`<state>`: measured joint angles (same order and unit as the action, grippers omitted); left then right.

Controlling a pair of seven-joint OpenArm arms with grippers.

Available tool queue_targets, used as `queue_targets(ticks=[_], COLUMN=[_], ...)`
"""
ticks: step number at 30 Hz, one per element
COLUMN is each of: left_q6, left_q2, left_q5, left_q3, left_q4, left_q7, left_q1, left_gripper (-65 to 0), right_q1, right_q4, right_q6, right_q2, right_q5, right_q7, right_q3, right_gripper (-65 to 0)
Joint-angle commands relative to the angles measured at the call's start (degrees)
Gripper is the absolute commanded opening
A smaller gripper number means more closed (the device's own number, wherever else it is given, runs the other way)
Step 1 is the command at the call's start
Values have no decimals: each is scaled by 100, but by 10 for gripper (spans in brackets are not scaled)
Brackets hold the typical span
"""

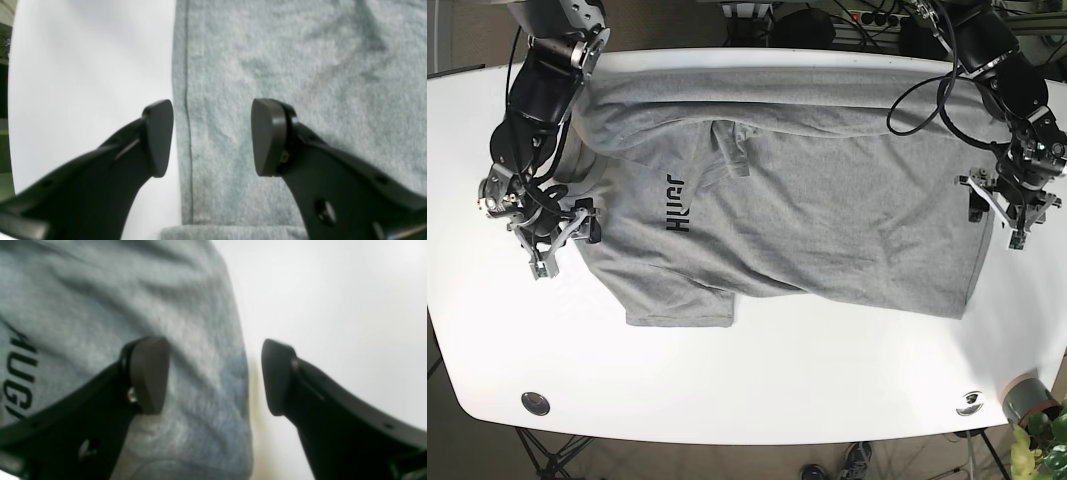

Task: Fold the T-shirt properly
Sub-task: 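Open both grippers and release the shirt edge, then move both grippers to the shirt's side edges and grasp them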

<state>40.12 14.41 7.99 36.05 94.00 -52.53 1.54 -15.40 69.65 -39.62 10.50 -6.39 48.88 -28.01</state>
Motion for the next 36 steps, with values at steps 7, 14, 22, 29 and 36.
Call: queue_targets(ticks=[7, 14, 22, 29, 36], left_q6=[-12, -12, -12, -12, -429], left_q2=[110, 110, 242, 339, 506], left_q5=[67, 58, 58, 58, 49], left_q3=[12, 12, -155, -295, -647], left_q4=[82, 73, 73, 55, -657], left_q7=[132, 132, 132, 132, 141], left_q1=[96, 246, 290, 307, 817], left_gripper=[-318, -318, -318, -318, -312], right_q1=[32, 111, 173, 199, 480], right_q4=[73, -288, -402, -420, -86], right_q6=[-38, -38, -38, -38, -38], right_q2=[35, 71, 79, 27, -202], right_q5=[-104, -95, -112, -95, -86], right_q7=[-356, -734, -919, -901, -910], right_q3=[27, 27, 27, 45, 572], right_gripper=[-235, -235, -239, -241, -246])
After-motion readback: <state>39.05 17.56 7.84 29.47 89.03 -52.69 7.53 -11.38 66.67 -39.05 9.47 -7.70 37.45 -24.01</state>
